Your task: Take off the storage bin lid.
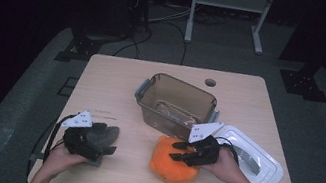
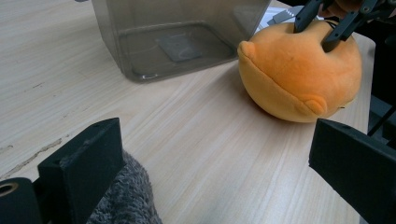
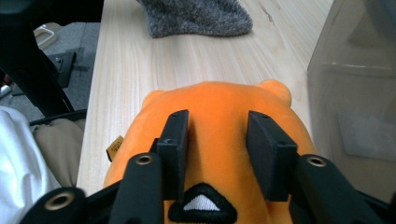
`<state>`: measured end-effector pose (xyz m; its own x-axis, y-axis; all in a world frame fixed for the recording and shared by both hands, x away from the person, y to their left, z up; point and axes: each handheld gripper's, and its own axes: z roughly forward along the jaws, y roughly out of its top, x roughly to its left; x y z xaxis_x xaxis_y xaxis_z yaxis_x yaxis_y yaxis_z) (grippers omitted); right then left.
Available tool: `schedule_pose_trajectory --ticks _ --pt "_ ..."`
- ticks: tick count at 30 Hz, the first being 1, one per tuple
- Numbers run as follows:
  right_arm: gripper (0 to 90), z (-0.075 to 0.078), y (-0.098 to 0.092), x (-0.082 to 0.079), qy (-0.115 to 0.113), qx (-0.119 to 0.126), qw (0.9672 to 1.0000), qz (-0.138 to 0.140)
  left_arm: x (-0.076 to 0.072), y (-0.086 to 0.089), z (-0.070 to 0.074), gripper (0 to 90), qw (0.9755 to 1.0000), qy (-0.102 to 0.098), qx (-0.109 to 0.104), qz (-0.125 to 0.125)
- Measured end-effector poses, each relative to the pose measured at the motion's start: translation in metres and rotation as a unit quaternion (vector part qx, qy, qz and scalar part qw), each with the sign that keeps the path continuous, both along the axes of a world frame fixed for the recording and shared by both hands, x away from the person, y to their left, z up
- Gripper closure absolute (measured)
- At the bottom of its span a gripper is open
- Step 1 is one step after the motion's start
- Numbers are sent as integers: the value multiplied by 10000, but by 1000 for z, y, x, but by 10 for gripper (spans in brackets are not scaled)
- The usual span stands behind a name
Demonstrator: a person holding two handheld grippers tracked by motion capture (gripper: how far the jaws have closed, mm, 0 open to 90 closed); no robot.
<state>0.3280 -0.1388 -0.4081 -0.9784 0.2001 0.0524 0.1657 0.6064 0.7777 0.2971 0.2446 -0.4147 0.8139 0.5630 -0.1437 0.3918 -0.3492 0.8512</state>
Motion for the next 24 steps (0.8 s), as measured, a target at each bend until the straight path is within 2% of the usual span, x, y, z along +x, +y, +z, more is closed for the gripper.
schedule_pose_trajectory --ticks 9,13,24 --pt "714 -5 2 -4 35 -11 10000 -34 0 0 0 26 10000 -10 -2 -5" --pt "765 -5 3 -3 139 22 9998 -112 0 0 0 26 10000 -4 5 -8" --pt "799 0 2 -2 322 166 9991 -222 0 2 0 26 10000 17 -31 10"
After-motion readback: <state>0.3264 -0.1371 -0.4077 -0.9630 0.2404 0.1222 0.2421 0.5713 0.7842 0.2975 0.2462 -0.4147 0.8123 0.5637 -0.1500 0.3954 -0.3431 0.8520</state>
